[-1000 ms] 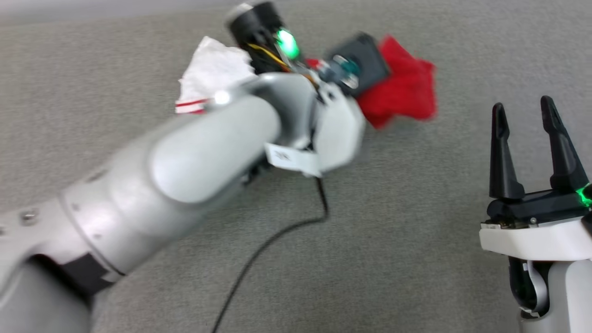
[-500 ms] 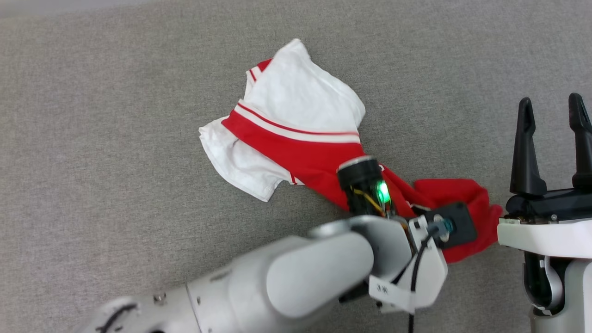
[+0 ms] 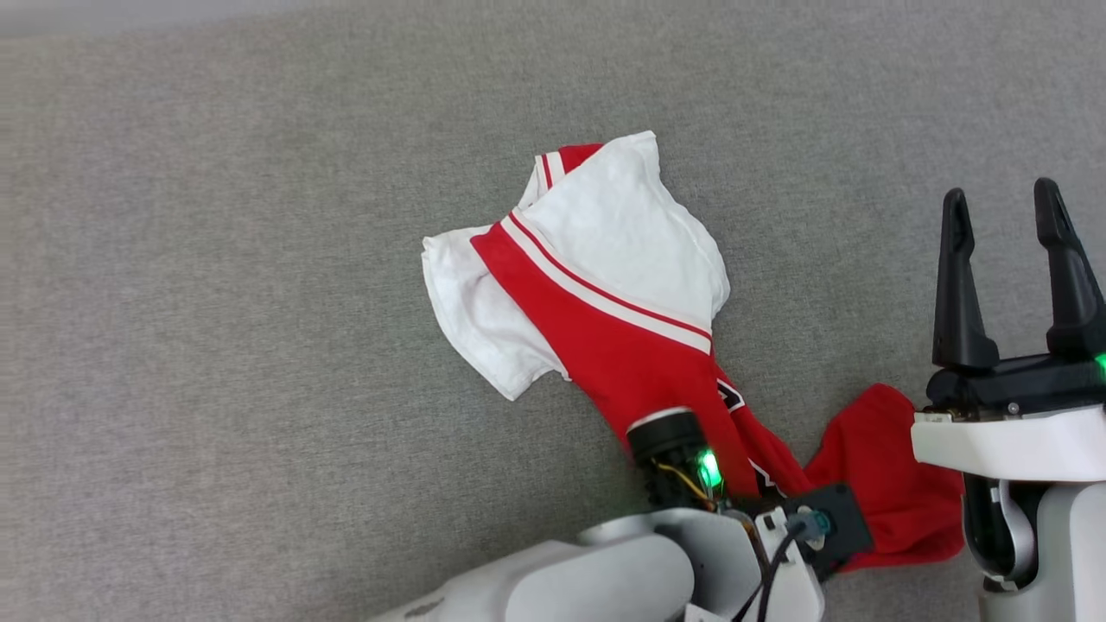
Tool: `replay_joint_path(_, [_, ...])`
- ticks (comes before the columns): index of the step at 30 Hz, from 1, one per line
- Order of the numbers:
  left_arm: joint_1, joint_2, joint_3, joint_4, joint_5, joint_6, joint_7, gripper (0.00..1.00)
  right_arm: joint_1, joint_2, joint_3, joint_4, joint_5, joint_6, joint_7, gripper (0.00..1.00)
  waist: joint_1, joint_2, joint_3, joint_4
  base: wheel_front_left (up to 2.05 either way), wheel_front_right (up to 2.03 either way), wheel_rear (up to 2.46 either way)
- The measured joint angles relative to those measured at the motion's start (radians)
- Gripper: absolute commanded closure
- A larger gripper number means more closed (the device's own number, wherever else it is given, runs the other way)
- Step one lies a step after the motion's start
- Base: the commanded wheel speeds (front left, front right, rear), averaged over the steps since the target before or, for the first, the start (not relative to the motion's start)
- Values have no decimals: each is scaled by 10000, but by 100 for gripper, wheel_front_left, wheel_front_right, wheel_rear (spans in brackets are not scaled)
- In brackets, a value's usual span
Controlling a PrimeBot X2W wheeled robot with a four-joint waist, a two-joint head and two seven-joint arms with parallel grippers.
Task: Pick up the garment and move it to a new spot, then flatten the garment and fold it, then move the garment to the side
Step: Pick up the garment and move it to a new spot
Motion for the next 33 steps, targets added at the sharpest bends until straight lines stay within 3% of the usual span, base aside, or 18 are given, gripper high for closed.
replay_joint_path(8, [-916,-86,303,663,-341,6,-3526,0,469,2,-107,196,-263,0,0,0,0,0,-748,372,0,0,0])
replay_joint_path(13, [-1103,-104,819,1087,-15,665,-5072,0,769,4,-109,293,-349,0,0,0,0,0,-1271,704,0,0,0])
replay_joint_path(21, [-555,610,2222,1154,238,2094,-5791,0,1151,6,-117,426,-426,0,0,0,0,0,-1883,1255,0,0,0])
replay_joint_path(26, [432,1406,3726,54,623,2924,-5806,0,1378,4,-104,554,-472,0,0,0,0,0,-2180,1541,0,0,0])
replay_joint_path(33, [2407,2305,5735,-1041,1218,3737,-5810,0,1569,4,102,688,-545,0,2,0,-1,0,-2528,1900,0,0,0])
